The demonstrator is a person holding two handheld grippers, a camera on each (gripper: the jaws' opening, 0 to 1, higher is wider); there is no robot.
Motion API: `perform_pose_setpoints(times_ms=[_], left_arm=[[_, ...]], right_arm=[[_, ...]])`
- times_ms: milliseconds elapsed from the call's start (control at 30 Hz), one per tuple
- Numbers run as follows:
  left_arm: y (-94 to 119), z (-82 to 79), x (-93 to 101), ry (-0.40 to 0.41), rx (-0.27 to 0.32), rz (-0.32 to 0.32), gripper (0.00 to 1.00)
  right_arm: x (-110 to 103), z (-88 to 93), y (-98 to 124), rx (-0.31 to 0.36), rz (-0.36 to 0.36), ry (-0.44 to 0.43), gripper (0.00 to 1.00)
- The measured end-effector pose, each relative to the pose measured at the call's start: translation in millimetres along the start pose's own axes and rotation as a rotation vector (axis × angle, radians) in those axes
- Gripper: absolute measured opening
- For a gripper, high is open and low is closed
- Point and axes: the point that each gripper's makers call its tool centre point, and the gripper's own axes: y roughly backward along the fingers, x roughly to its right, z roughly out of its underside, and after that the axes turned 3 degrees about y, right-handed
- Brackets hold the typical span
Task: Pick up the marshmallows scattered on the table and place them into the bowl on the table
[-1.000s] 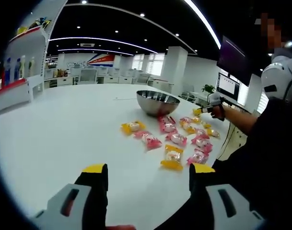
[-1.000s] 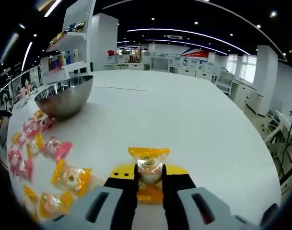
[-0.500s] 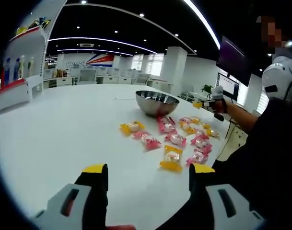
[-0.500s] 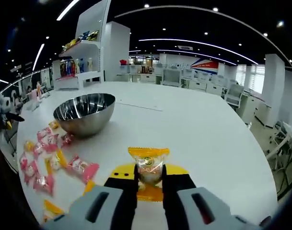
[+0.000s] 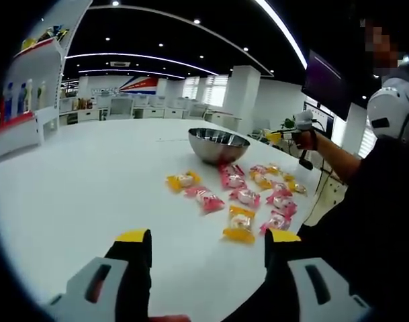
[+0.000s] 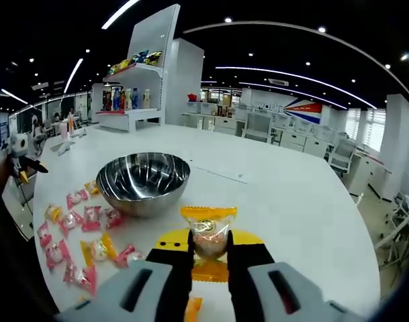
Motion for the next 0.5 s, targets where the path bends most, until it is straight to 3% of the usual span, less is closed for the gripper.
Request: perform_pose_setpoints(times_ms=[500], left_arm=[[0, -2.3, 1.2, -0.007, 0.004, 0.002, 0.68]], right_arm=[[-43, -32.3, -39, 0.038, -0.111, 0.026, 0.21]])
